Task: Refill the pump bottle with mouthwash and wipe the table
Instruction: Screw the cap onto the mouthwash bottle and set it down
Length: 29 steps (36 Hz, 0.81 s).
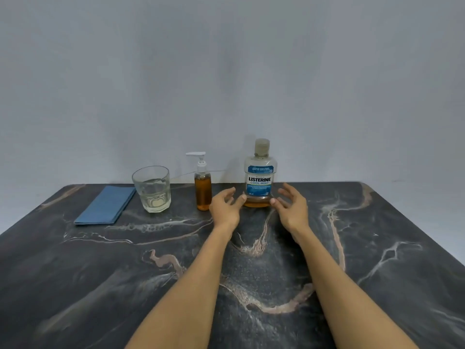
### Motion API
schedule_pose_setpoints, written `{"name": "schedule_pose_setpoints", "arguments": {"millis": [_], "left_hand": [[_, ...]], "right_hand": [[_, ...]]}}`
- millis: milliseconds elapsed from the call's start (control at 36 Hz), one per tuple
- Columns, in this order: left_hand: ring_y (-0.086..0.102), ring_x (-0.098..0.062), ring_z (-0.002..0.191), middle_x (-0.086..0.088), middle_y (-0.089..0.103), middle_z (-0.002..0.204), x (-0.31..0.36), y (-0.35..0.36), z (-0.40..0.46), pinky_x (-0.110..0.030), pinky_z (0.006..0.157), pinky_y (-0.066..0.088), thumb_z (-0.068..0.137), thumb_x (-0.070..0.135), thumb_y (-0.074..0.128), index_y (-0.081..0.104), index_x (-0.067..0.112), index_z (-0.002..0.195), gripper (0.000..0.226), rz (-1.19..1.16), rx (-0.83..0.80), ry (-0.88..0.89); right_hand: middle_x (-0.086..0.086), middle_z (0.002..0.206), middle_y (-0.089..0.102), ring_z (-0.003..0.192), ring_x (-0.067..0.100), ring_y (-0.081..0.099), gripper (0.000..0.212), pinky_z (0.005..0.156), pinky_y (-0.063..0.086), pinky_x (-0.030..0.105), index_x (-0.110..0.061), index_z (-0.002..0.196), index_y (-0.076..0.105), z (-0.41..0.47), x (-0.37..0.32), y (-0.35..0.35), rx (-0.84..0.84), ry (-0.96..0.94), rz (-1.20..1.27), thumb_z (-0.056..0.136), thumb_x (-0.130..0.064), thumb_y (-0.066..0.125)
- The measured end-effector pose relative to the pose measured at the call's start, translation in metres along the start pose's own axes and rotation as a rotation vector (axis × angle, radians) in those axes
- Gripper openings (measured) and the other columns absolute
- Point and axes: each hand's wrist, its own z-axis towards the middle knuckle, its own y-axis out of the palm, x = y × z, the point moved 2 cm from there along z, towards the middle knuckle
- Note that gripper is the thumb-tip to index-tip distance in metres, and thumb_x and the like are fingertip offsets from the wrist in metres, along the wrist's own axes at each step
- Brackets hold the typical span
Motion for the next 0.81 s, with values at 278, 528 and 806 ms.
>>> {"name": "schedule_pose_setpoints", "arguments": {"millis": [278, 528, 806], "left_hand": [[0.058, -0.021, 0.111, -0.010, 0.059, 0.125, 0.050, -0.070, -0.052, -0.025, 0.090, 0.043, 0.081, 0.014, 0.071, 0.057, 0.008, 0.123, 0.045, 0.064, 0.074, 0.026], [0.056, -0.021, 0.108, -0.012, 0.061, 0.119, 0.117, -0.133, -0.135, -0.028, 0.094, 0.043, 0.081, 0.015, 0.072, 0.060, 0.003, 0.116, 0.039, 0.053, 0.097, 0.143], [0.059, -0.020, 0.105, -0.011, 0.064, 0.115, 0.121, -0.201, -0.221, -0.030, 0.096, 0.045, 0.082, 0.024, 0.071, 0.060, 0.003, 0.116, 0.042, 0.086, 0.146, 0.160]], "right_hand": [[0.009, 0.126, 0.058, 0.108, 0.013, 0.053, 0.056, 0.091, 0.043, 0.023, -0.005, 0.135, 0.044, -0.065, -0.062, -0.033, 0.000, 0.002, -0.036, 0.085, -0.006, 0.066], [0.008, 0.124, 0.059, 0.106, 0.012, 0.054, 0.056, 0.094, 0.046, 0.027, -0.006, 0.136, 0.042, -0.159, -0.129, -0.062, -0.007, -0.092, -0.032, 0.086, -0.015, 0.066], [0.010, 0.116, 0.061, 0.104, 0.011, 0.053, 0.049, 0.095, 0.047, 0.031, -0.003, 0.133, 0.045, -0.261, -0.153, -0.054, -0.037, -0.089, -0.002, 0.089, -0.014, 0.063]]}}
